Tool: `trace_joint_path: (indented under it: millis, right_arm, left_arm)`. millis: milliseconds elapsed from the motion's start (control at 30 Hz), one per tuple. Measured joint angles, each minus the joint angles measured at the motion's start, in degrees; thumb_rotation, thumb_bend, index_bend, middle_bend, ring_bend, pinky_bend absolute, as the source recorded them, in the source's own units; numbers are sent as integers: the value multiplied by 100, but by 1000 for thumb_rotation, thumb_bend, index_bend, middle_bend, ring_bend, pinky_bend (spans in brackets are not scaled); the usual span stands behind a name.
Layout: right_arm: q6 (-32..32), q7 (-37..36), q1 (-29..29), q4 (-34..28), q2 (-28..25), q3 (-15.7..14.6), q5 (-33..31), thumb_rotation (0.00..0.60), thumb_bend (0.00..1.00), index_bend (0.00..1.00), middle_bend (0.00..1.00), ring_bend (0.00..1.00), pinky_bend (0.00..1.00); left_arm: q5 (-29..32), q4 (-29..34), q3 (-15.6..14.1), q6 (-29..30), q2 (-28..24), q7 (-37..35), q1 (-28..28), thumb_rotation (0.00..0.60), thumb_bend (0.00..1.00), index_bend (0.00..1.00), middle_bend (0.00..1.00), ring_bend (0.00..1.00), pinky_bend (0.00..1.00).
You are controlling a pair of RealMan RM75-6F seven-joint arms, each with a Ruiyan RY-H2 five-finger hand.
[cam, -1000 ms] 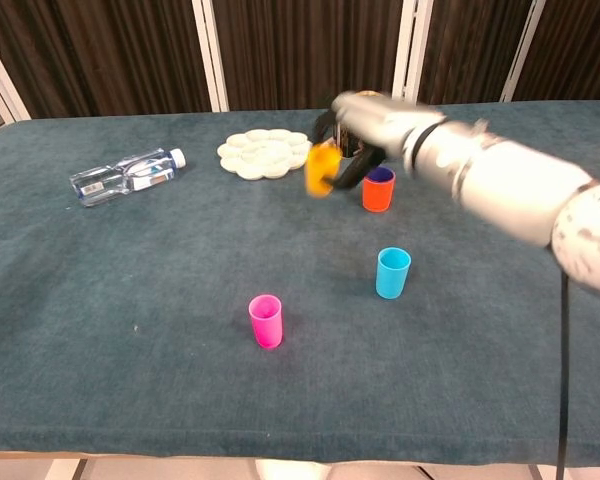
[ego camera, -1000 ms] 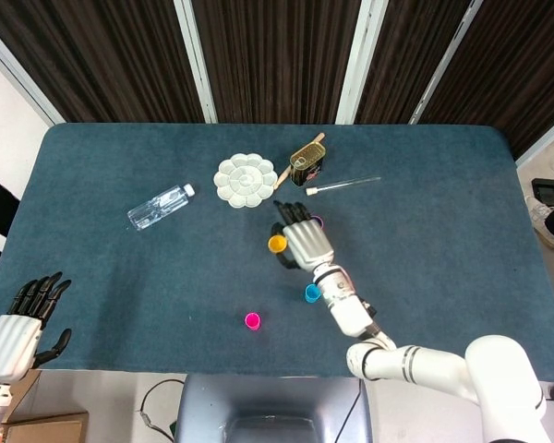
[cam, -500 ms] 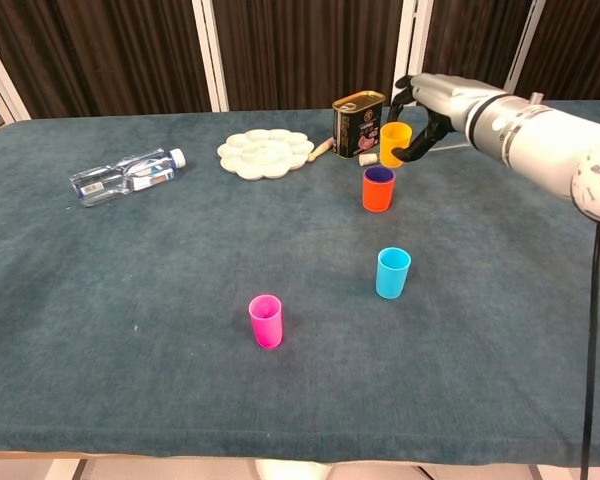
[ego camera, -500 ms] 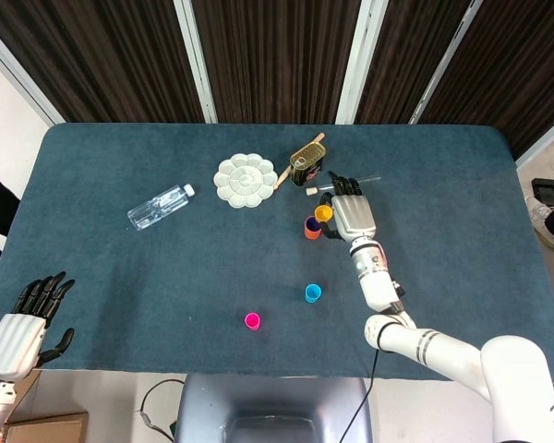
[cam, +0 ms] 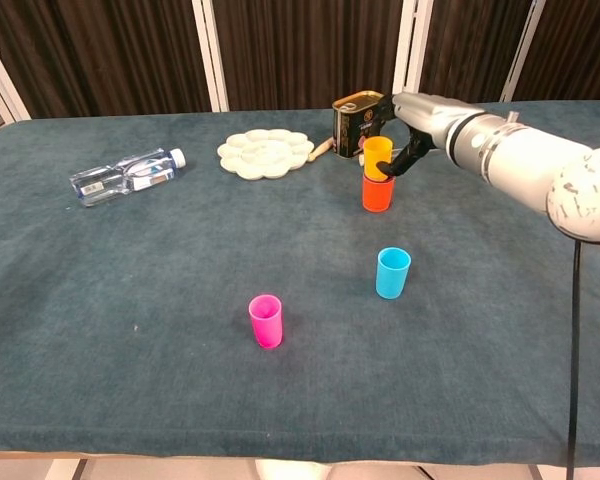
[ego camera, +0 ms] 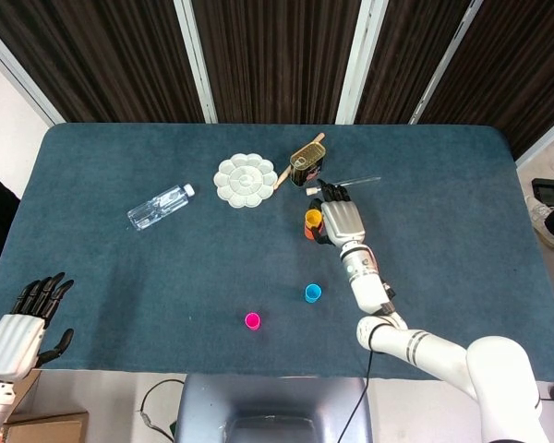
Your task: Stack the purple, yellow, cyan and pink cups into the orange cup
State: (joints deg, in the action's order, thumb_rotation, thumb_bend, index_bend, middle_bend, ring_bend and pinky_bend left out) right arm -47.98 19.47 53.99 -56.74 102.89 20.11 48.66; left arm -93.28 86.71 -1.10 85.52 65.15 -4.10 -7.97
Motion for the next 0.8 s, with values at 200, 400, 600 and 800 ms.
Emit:
trace_joint_path:
  millis: [200,400,600,800]
  right_arm:
    - [20,-54,-100,-373,-198,-30,41,600,497,104,0,0,0]
    - [-135,-232,-390,-1575,-717,-221,446,600,478,158,0,0,0]
    - [-107,-496,-708,-3354,-1457,-719,1266,600,476,235,0,0,0]
    - [62,-345,-808,-4204,-1913,-1283,1806,600,476,252,0,0,0]
  left_arm:
    - [8,2,4,-8,-13,-26,-4,600,398,0,0,0,94]
    - [-21,4,-2,26,-4,-15,9,600,397,0,0,0,94]
    - [-14,12,-12,-77,29,46,-29,600,398,0,0,0,94]
    - [-79,19,-31,28,27,84,4,600,398,0,0,0,94]
